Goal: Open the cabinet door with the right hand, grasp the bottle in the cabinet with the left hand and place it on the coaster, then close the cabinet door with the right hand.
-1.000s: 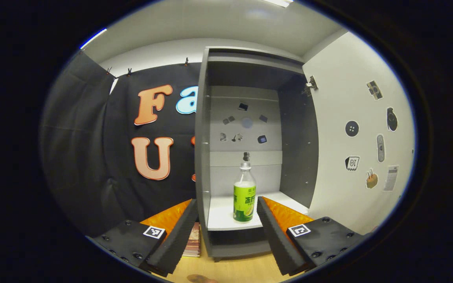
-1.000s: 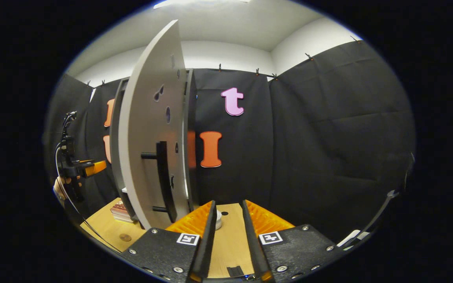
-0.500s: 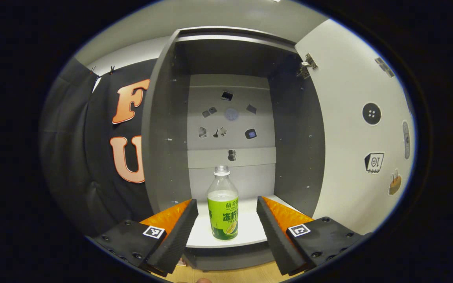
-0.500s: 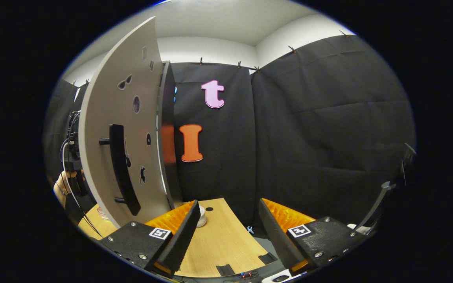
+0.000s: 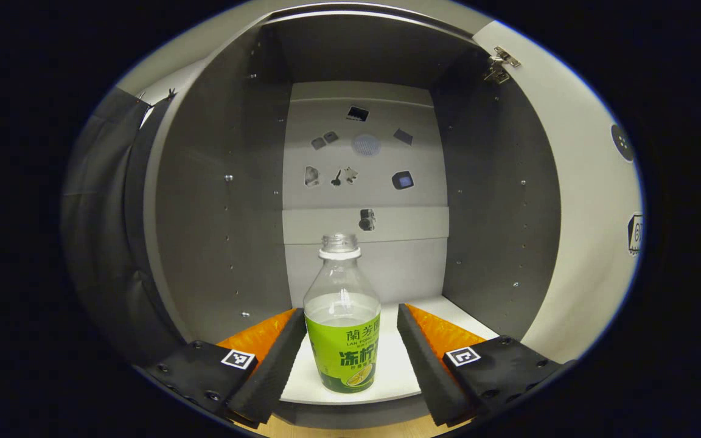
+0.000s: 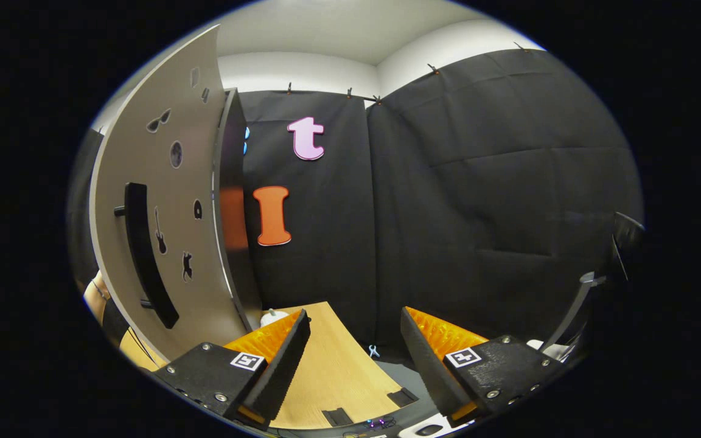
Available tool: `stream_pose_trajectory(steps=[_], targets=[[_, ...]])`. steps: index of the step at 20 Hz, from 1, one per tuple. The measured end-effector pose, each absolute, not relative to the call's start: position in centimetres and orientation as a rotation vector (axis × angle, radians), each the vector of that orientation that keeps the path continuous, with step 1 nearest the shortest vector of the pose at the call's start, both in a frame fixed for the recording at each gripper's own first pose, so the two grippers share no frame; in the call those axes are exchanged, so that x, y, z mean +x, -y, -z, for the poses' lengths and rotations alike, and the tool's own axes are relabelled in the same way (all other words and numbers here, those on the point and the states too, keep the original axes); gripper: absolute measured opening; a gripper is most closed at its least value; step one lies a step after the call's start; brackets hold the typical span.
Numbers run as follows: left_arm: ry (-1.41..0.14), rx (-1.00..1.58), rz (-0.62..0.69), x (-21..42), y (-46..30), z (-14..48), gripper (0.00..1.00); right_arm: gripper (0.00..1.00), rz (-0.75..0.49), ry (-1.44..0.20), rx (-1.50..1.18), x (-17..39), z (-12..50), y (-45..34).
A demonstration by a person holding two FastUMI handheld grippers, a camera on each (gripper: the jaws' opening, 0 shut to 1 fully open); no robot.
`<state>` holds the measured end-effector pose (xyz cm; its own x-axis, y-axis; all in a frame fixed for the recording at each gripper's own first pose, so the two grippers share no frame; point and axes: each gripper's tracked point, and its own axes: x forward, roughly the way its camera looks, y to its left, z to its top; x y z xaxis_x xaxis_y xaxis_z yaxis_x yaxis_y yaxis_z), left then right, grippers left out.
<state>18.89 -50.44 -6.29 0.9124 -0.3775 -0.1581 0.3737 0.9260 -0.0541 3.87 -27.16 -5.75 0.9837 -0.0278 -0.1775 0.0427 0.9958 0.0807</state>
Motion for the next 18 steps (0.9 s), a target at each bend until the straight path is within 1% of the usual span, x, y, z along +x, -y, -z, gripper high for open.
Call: stream_pose_trajectory(steps=[3, 4, 6, 9, 10, 13, 14, 16, 17, 18], targets=[[-0.205, -0.041, 0.387, 19.9, 50.6, 7.8, 0.98, 0.93, 0.053, -0.195, 0.098, 3.9, 6.3, 27.9], [-0.206, -0.049, 0.387, 19.8, 50.5, 7.7, 0.88, 0.93, 0.056, -0.202, 0.101, 3.9, 6.6, 28.0], [-0.208, -0.070, 0.404, 19.3, 50.6, 7.6, 0.83, 0.93, 0.057, -0.215, 0.101, 4.2, 6.9, 28.1], [-0.211, -0.080, 0.430, 17.9, 50.1, 7.0, 0.83, 0.93, 0.048, -0.219, 0.101, 4.4, 6.8, 27.9], [-0.205, -0.080, 0.431, 17.3, 49.7, 6.6, 0.82, 0.93, 0.042, -0.216, 0.102, 4.5, 6.7, 27.8], [-0.176, -0.077, 0.431, 15.4, 47.9, 5.4, 0.83, 0.93, 0.018, -0.214, 0.102, 4.5, 6.5, 27.2], [-0.168, -0.074, 0.430, 14.6, 47.1, 5.1, 0.81, 0.98, 0.009, -0.215, 0.100, 4.5, 6.6, 26.9], [-0.155, -0.064, 0.422, 13.1, 45.3, 4.8, 0.81, 0.98, -0.009, -0.217, 0.097, 4.3, 6.7, 26.2], [-0.153, -0.062, 0.418, 12.3, 44.4, 4.8, 0.83, 0.98, -0.021, -0.217, 0.098, 4.2, 6.6, 25.9], [-0.153, -0.064, 0.412, 11.5, 43.3, 4.9, 0.83, 0.98, -0.029, -0.215, 0.098, 4.1, 6.5, 25.6]])
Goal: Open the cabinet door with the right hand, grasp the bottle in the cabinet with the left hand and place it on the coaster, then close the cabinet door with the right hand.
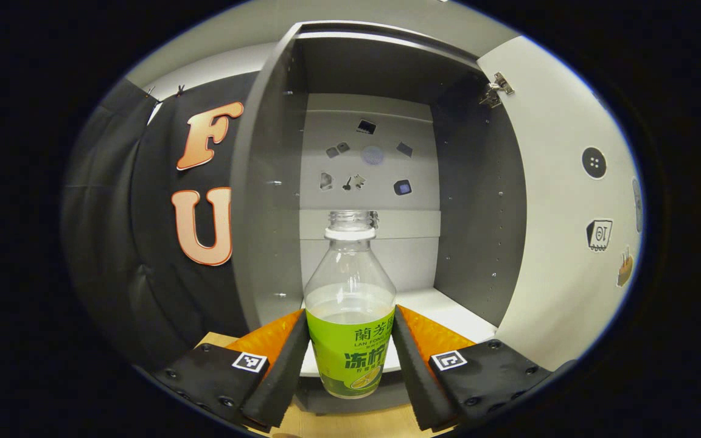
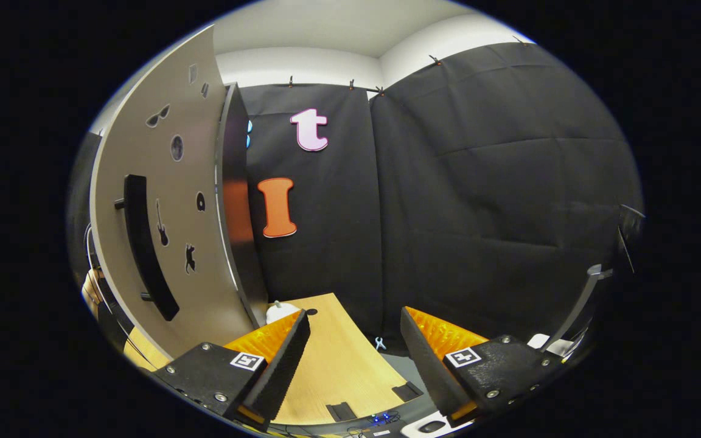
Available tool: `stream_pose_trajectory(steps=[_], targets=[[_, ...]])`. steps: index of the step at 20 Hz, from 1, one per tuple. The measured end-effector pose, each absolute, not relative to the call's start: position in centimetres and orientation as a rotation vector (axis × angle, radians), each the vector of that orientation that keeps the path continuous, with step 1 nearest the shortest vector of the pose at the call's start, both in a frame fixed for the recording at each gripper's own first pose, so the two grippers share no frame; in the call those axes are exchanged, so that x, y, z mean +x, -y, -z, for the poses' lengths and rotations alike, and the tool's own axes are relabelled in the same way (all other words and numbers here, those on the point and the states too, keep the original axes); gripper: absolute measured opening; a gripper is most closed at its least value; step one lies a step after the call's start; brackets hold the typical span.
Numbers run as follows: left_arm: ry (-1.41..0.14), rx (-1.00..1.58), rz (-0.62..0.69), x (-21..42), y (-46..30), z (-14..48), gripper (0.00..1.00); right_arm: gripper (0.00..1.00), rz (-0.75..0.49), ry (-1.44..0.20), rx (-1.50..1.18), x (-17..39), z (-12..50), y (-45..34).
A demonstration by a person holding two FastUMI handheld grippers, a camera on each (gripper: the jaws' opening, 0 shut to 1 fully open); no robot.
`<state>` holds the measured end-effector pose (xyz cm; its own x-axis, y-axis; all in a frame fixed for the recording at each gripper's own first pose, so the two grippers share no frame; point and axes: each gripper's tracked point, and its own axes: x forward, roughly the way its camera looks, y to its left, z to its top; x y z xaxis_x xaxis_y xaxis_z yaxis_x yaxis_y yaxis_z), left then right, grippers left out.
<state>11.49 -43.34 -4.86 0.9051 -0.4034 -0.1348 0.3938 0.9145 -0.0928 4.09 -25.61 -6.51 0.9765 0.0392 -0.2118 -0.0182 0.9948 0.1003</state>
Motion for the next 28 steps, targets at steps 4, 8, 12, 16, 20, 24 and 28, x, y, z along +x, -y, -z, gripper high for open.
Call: stream_pose_trajectory(steps=[4, 8, 12, 16, 20, 24, 28], targets=[[-0.170, -0.050, 0.378, 8.9, 39.0, 6.3, 0.83, 0.98, -0.059, -0.209, 0.103, 3.7, 5.9, 24.7], [-0.210, -0.039, 0.325, 7.2, 34.5, 9.0, 0.83, 0.98, -0.076, -0.202, 0.107, 3.6, 5.6, 23.9], [-0.267, -0.084, 0.298, 5.5, 31.2, 12.8, 0.83, 0.98, -0.092, -0.212, 0.101, 3.5, 5.8, 23.1], [-0.291, -0.051, 0.257, 4.8, 28.5, 17.0, 0.85, 0.98, -0.099, -0.214, 0.088, 3.3, 5.4, 22.5], [-0.338, -0.056, 0.267, 3.9, 28.2, 22.2, 0.85, 0.98, -0.094, -0.212, 0.079, 3.1, 5.2, 22.3], [-0.381, -0.055, 0.254, 3.4, 27.7, 27.7, 0.83, 0.93, -0.073, -0.219, 0.076, 2.8, 5.1, 22.5], [-0.430, -0.059, 0.259, 3.5, 27.7, 32.9, 0.83, 0.93, -0.043, -0.228, 0.059, 2.5, 4.9, 22.8]])
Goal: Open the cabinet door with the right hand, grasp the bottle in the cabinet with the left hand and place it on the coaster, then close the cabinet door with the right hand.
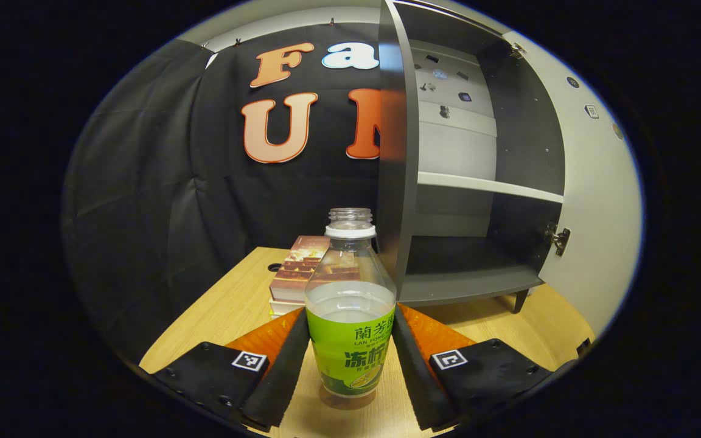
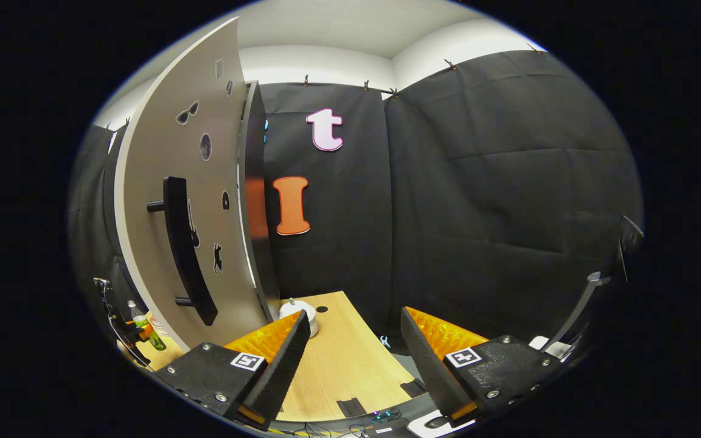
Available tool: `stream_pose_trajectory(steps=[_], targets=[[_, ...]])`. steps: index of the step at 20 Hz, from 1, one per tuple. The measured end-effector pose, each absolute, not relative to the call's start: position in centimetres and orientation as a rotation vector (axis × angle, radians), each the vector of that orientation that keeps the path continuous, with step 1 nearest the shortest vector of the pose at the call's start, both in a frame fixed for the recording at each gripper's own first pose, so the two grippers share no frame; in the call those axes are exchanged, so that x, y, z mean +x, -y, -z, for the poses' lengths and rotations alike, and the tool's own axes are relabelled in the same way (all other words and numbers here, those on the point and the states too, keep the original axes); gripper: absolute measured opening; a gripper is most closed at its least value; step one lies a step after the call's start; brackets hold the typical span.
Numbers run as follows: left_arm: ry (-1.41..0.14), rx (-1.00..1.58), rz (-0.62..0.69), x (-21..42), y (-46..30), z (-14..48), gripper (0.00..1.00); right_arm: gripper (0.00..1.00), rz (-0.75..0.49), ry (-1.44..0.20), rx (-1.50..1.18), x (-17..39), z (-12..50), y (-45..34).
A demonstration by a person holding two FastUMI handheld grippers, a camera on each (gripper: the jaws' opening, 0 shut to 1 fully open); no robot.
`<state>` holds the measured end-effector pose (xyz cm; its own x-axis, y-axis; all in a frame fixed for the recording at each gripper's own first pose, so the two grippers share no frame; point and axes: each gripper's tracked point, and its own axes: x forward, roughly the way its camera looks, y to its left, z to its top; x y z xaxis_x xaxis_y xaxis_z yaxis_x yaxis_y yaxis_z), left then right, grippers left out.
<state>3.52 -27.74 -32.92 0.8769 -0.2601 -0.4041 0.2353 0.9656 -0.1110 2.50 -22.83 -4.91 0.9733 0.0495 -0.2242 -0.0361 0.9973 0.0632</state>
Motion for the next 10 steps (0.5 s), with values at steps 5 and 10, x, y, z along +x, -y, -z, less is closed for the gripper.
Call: stream_pose_trajectory(steps=[5, 10], targets=[[-0.482, -0.056, 0.244, 3.2, 27.7, 37.7, 0.84, 0.93, -0.030, -0.236, 0.040, 2.7, 4.3, 22.1], [-0.508, -0.085, 0.231, 2.8, 27.7, 40.0, 0.84, 0.93, -0.024, -0.240, 0.031, 2.7, 4.2, 21.7]])
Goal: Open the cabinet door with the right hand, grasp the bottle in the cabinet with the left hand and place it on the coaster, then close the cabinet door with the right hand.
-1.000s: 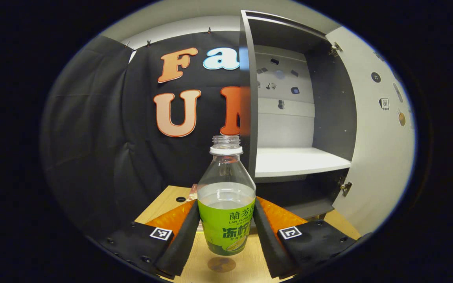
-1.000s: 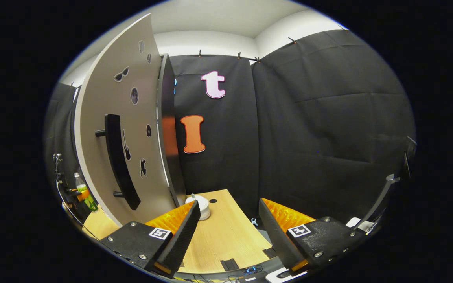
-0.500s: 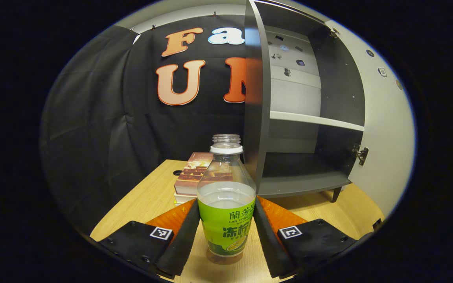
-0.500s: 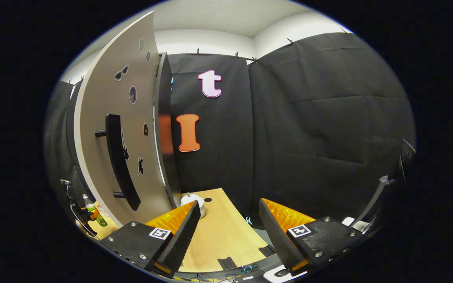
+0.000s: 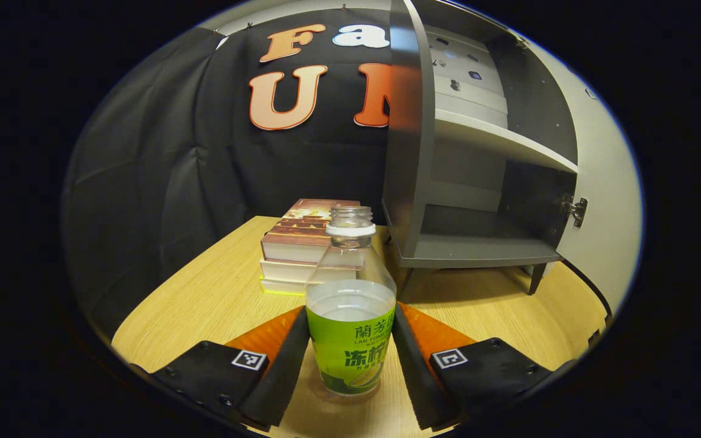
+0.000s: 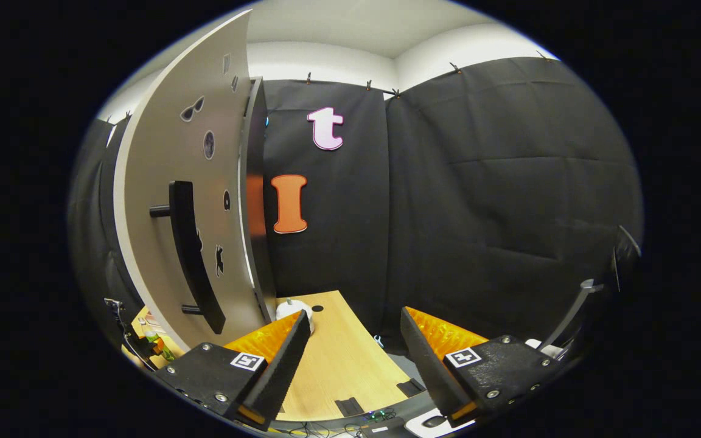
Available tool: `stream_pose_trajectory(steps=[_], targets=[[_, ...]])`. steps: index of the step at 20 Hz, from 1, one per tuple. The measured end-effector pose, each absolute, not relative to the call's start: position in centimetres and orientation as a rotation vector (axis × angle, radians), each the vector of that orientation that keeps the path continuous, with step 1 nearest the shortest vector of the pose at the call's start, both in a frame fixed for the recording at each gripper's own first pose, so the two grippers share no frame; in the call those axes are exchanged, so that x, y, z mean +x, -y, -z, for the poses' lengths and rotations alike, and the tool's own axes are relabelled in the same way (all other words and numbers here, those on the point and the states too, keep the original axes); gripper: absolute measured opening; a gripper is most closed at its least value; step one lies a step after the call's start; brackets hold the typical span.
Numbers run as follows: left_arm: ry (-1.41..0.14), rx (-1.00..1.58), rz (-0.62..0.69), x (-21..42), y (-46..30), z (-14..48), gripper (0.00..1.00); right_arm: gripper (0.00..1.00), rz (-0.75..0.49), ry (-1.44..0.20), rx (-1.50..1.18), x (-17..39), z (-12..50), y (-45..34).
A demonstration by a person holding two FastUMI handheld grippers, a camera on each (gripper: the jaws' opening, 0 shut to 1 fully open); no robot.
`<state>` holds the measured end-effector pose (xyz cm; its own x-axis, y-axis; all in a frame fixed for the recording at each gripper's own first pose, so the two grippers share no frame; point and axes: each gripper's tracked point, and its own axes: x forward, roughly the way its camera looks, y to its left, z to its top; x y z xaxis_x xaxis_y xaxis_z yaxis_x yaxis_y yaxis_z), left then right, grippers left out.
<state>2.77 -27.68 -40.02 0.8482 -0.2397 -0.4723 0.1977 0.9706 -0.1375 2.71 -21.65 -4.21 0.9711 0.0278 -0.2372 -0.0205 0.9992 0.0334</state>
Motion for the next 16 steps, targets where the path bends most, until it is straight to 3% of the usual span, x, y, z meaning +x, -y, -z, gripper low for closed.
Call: stream_pose_trajectory(steps=[9, 16], targets=[[-0.511, -0.073, 0.189, 1.2, 26.4, 40.2, 0.85, 0.98, -0.043, -0.254, 0.046, 2.7, 5.0, 21.1], [-0.507, -0.059, 0.201, 0.0, 26.5, 39.4, 0.97, 0.98, -0.055, -0.261, 0.072, 2.7, 5.4, 21.4]])
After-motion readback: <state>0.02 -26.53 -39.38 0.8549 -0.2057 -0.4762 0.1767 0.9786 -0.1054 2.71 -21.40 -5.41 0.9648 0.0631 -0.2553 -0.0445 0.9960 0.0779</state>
